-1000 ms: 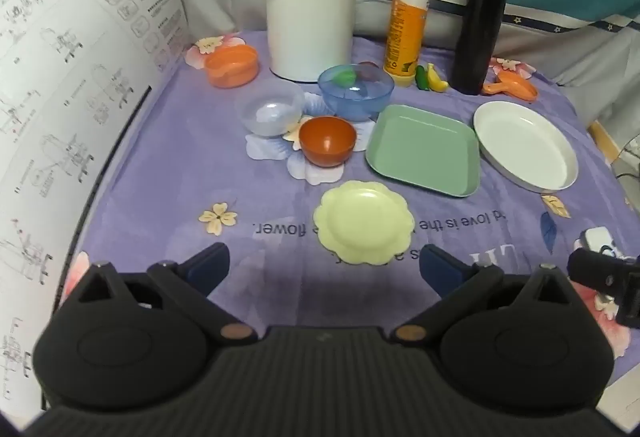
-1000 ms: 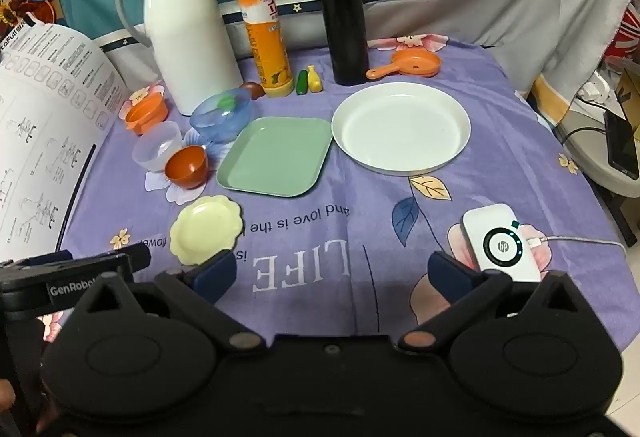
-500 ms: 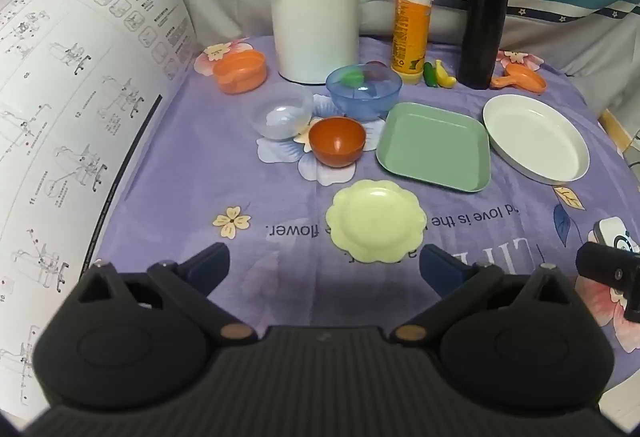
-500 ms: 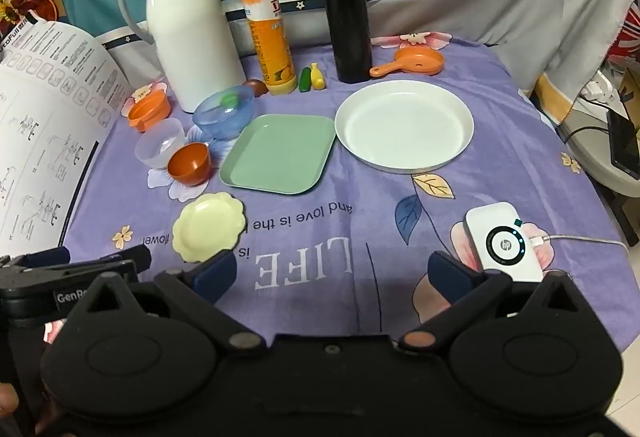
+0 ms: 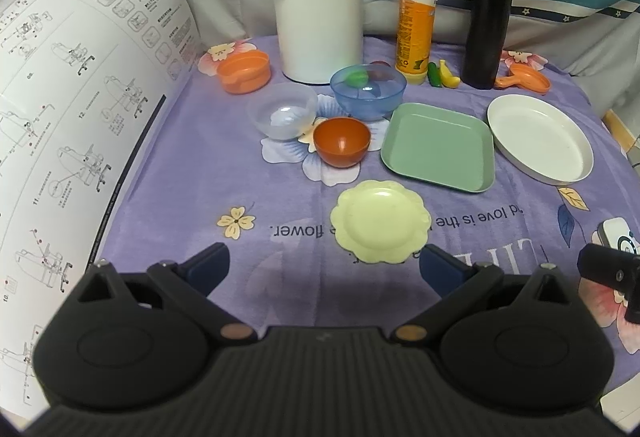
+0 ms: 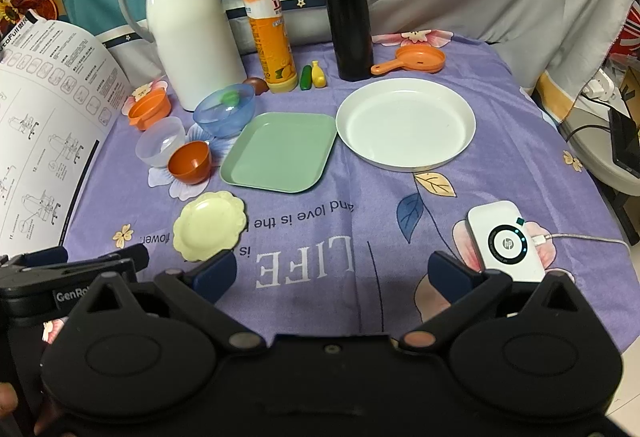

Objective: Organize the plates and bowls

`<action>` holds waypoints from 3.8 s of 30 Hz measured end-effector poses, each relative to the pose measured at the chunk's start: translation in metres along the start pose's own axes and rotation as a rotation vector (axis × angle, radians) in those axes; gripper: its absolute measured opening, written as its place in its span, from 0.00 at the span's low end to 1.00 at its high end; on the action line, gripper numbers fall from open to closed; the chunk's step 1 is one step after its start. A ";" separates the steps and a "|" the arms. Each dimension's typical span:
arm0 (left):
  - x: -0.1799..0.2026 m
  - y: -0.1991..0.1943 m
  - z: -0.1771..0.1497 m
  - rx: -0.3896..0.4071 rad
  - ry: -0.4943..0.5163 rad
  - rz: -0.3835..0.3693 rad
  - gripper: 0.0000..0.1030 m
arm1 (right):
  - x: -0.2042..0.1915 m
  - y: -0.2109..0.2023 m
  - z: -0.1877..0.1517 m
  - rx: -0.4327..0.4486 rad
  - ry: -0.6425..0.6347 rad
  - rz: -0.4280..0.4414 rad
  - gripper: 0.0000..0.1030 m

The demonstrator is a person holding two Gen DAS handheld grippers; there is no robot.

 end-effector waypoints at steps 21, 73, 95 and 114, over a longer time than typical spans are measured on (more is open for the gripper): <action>0.007 0.006 -0.004 -0.009 0.018 0.009 1.00 | 0.002 0.005 -0.004 -0.023 0.015 -0.003 1.00; 0.162 0.173 0.089 0.031 0.206 -0.252 0.99 | 0.170 0.197 0.066 -0.028 0.177 -0.175 0.71; 0.264 0.228 0.087 -0.046 0.427 -0.395 0.30 | 0.200 0.195 0.058 -0.013 0.103 -0.138 0.23; 0.244 0.198 0.077 -0.088 0.366 -0.329 0.29 | 0.183 0.188 0.063 -0.022 0.169 -0.131 0.28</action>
Point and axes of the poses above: each gripper's, at about its wrist camera, not at the fingertips, and y roughly the way its jaws point, x to its right, z to its top, the point moved 2 cm from there along y, roughly the way its jaws point, and after that the axes turned 11 degrees about x, right-handed, at the moved point
